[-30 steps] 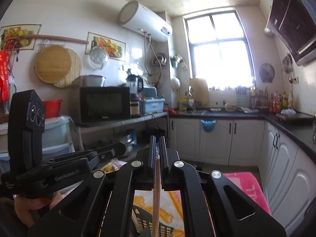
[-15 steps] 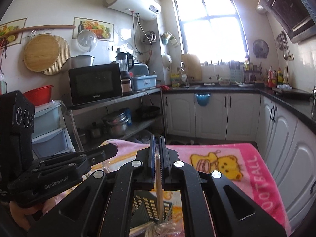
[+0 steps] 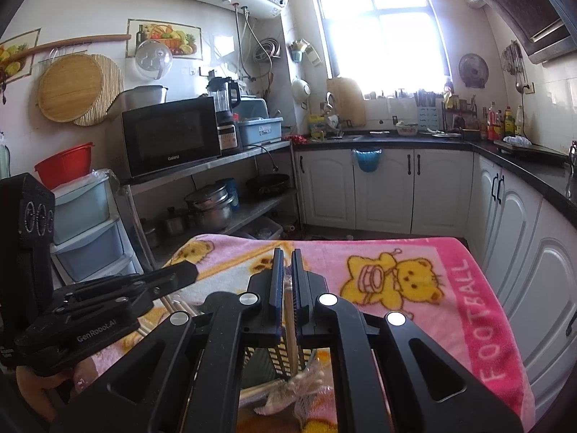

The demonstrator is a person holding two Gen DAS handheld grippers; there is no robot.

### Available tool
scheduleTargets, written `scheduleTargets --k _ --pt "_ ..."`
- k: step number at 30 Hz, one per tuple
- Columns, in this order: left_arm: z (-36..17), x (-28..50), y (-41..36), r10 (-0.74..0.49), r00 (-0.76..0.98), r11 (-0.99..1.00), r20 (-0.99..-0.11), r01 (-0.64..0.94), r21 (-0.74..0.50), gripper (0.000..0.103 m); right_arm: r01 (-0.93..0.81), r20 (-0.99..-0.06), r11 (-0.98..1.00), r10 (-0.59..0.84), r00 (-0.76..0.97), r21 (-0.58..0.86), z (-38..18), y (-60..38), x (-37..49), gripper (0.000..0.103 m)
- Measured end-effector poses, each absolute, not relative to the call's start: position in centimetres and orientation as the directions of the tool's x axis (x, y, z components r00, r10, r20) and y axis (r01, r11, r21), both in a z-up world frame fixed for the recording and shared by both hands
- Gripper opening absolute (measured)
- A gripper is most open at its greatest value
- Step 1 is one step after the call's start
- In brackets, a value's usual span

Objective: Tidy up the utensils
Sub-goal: 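Lower both held chopstick pairs into the green caddy, then open the left tool to release its chopsticks while the right tool opens too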

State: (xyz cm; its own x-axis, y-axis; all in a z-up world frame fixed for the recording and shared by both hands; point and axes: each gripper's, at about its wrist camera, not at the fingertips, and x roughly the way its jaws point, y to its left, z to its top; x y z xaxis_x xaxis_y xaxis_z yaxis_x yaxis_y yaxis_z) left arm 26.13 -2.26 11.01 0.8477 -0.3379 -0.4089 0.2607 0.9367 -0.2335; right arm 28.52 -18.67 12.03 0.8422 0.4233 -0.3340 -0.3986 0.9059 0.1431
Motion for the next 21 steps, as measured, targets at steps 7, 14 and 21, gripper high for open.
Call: scheduleTargets --k 7,14,21 --pt "10.7 25.4 -1.9 -0.333 0.839 0.938 -0.43 0.25 -0.238 0.011 -0.399 -0.34 0.905 0.425 0.839 0.148 12.1 -19.2 27.7 0.019" --pt "10.7 24.2 -1.7 -0.327 0.84 0.94 -0.433 0.243 -0.237 0.033 -0.399 -0.34 0.904 0.428 0.837 0.156 12.4 -20.2 26.3 0.032" --pt "10.9 22.9 -1.4 -0.317 0.842 0.943 -0.436 0.232 -0.237 0.048 -0.41 -0.351 0.901 0.433 0.83 0.142 12.6 -20.7 24.9 0.041"
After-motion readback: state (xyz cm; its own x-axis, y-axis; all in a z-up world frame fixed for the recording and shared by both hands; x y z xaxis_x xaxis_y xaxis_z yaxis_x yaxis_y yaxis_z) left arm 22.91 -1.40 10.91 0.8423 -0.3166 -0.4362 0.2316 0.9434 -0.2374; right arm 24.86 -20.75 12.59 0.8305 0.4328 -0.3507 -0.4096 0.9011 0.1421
